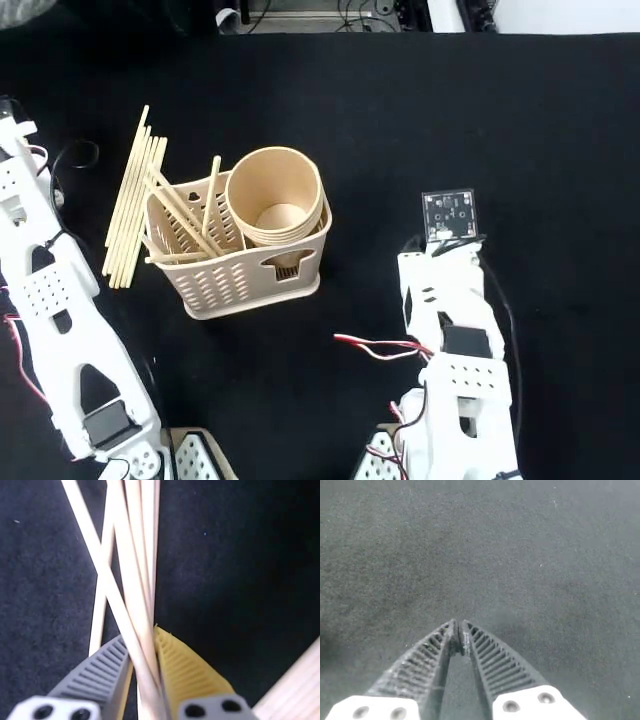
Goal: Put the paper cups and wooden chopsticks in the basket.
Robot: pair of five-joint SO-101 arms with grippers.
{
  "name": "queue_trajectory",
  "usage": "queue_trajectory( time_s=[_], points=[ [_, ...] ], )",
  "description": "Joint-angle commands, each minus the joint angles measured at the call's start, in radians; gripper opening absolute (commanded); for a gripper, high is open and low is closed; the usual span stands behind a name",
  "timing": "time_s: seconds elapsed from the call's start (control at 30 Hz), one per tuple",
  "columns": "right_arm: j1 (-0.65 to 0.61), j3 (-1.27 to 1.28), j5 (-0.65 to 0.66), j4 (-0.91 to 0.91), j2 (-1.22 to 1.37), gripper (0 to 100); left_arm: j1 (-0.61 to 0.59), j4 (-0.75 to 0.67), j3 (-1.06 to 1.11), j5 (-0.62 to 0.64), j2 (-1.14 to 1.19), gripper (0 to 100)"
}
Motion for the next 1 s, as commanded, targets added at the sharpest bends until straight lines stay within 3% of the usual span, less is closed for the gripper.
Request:
queue_trajectory(
  time_s=[0.0, 0.1, 0.4, 0.63, 0.8, 0.97],
  points=[
    [-0.014, -0.007, 0.011, -0.02, 0.005, 1.2, 0.033, 0.017, 0.008, 0.025, -0.086, 3],
    [-0.014, -0.007, 0.011, -0.021, 0.005, 1.2, 0.035, 0.017, 0.122, 0.072, -0.196, 3],
    [-0.014, -0.007, 0.011, -0.02, 0.005, 1.2, 0.111, 0.012, 0.723, 0.077, -0.663, 3],
    [-0.014, -0.007, 0.011, -0.015, 0.005, 1.2, 0.174, -0.003, 1.004, 0.077, -0.987, 3],
    [-0.014, -0.005, 0.011, -0.014, 0.005, 1.2, 0.203, -0.146, 1.271, 0.075, -1.208, 3],
    [-0.014, -0.002, 0.011, -0.017, 0.004, 1.2, 0.249, -0.402, 1.664, 0.068, -1.499, 3]
  ],
)
